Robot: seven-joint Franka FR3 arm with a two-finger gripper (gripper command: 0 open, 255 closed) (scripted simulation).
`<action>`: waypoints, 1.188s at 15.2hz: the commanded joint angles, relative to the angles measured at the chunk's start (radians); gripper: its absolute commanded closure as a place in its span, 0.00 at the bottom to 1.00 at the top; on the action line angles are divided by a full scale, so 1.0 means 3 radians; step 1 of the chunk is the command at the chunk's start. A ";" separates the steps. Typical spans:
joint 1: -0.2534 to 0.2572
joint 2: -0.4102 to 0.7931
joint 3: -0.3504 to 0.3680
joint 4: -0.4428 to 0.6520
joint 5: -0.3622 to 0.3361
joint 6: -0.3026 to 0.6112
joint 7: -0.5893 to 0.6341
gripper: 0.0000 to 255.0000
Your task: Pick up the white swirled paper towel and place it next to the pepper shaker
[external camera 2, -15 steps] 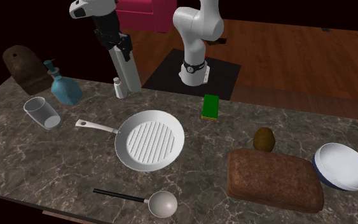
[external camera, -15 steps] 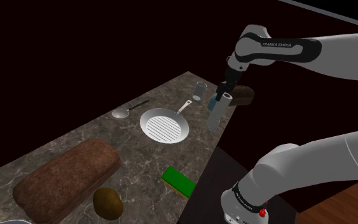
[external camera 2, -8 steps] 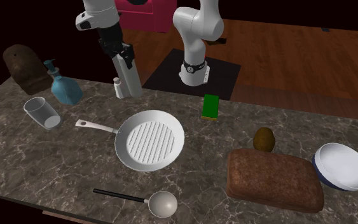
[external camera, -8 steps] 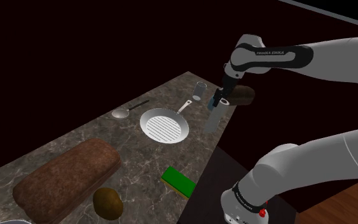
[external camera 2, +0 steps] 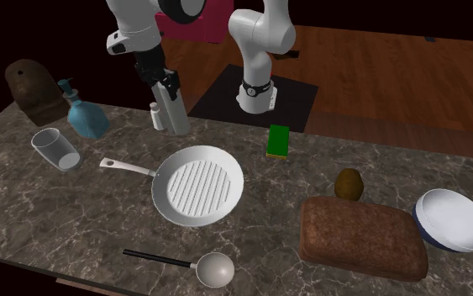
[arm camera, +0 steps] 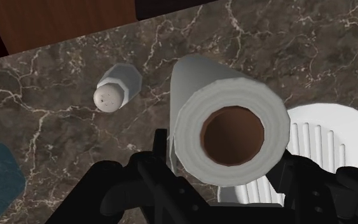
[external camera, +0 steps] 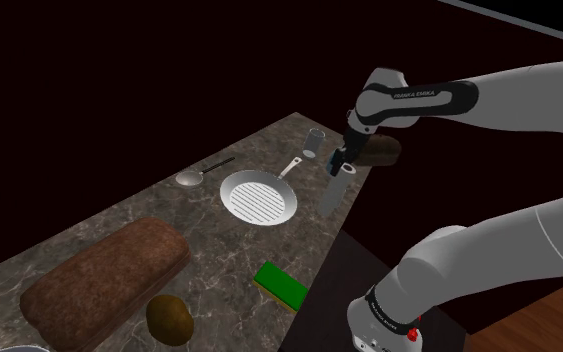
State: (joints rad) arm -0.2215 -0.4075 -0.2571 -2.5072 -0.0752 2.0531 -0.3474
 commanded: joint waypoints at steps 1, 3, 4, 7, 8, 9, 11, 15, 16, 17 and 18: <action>0.0000 0.0006 -0.0001 -0.0005 0.0000 0.0012 -0.0001 1.00; 0.0000 0.0006 -0.0001 -0.0005 0.0000 0.0012 -0.0001 1.00; 0.0000 0.0006 -0.0001 -0.0005 0.0000 0.0012 -0.0001 1.00; 0.0000 0.0006 -0.0001 -0.0005 0.0000 0.0012 -0.0001 0.00; 0.0000 0.0006 -0.0001 -0.0005 0.0000 0.0012 -0.0001 0.00; 0.0000 0.0006 -0.0001 -0.0005 0.0000 0.0012 -0.0001 0.00; 0.0000 0.0006 -0.0001 -0.0005 0.0000 0.0012 -0.0001 0.00; -0.0001 -0.0095 0.0026 0.0260 0.0001 -0.0351 0.0008 0.00; 0.0000 -0.0113 0.0031 0.0335 0.0003 -0.0444 0.0009 0.00; -0.0001 -0.0113 0.0032 0.0335 0.0003 -0.0444 0.0009 0.00; -0.0001 -0.0113 0.0032 0.0334 0.0003 -0.0444 0.0009 0.00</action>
State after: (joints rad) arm -0.2217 -0.4345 -0.2497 -2.4086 -0.0740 1.9293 -0.3471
